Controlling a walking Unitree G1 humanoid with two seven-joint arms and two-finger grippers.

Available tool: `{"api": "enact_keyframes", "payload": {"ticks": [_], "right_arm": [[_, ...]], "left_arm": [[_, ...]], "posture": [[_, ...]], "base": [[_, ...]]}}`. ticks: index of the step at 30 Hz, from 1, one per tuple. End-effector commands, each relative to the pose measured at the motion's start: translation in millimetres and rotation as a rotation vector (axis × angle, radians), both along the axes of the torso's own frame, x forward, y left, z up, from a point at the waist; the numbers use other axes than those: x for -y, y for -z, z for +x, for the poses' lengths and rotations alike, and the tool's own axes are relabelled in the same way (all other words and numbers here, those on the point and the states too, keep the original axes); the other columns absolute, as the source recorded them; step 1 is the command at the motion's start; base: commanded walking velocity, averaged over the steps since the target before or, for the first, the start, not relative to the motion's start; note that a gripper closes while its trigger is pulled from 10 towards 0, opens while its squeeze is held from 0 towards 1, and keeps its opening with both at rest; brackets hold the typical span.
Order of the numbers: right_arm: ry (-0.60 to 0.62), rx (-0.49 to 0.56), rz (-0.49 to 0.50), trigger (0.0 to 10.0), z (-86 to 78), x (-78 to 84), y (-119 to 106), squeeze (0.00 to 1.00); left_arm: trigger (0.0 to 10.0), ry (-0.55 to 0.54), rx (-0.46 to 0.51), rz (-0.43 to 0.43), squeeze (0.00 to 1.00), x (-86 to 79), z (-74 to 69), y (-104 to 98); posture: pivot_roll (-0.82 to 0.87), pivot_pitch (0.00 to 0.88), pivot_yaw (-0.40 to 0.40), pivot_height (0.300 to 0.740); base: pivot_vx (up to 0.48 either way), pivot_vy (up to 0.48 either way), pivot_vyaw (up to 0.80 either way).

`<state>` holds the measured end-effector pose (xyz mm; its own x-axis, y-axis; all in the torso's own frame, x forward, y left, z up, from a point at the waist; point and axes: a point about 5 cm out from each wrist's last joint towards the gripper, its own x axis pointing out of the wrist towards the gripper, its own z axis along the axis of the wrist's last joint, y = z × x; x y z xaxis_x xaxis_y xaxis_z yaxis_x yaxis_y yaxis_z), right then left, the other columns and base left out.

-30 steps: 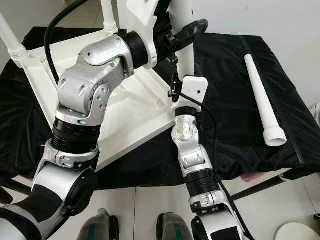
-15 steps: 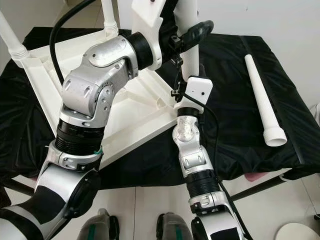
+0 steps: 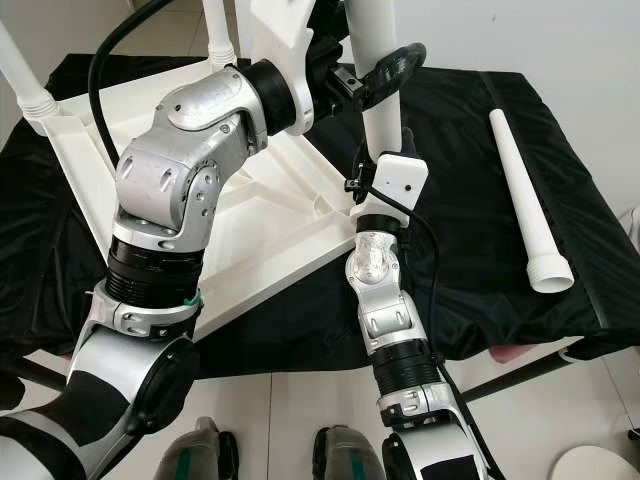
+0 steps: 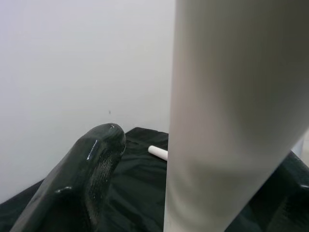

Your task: Building children table

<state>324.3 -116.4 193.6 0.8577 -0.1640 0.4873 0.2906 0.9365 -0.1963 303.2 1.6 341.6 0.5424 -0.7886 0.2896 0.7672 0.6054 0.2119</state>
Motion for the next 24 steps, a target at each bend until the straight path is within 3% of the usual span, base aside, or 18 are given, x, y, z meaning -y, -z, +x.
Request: {"api": "enact_keyframes", "payload": {"ticks": [1, 11, 16, 24], "right_arm": [[0.028, 0.011, 0.04, 10.0, -0.1, 6.1, -1.9, 0.0], [0.077, -0.021, 0.136, 10.0, 4.7, 18.2, -0.3, 0.0], [0.093, -0.076, 0.29, 10.0, 7.4, 30.2, 6.6, 0.0], [0.03, -0.135, 0.364, 10.0, 10.8, 27.3, 7.9, 0.0]], "left_arm": [[10.0, -0.129, -0.016, -0.086, 0.0, -4.9, 0.4, -6.6], [10.0, -0.004, -0.074, -0.116, 0.0, 0.3, -11.0, -1.6], [10.0, 0.066, -0.111, -0.099, 0.0, 0.8, -19.2, 10.1], [10.0, 0.033, -0.162, -0.039, 0.0, -9.0, -16.6, 35.5]], "posture": [[-0.1, 0.029, -0.013, 0.74], [-0.1, 0.032, -0.005, 0.74], [-0.1, 0.034, -0.001, 0.74], [-0.1, 0.033, 0.002, 0.74]], "base": [[0.0, 0.0, 0.0], [0.0, 0.0, 0.0], [0.0, 0.0, 0.0], [0.0, 0.0, 0.0]]}}
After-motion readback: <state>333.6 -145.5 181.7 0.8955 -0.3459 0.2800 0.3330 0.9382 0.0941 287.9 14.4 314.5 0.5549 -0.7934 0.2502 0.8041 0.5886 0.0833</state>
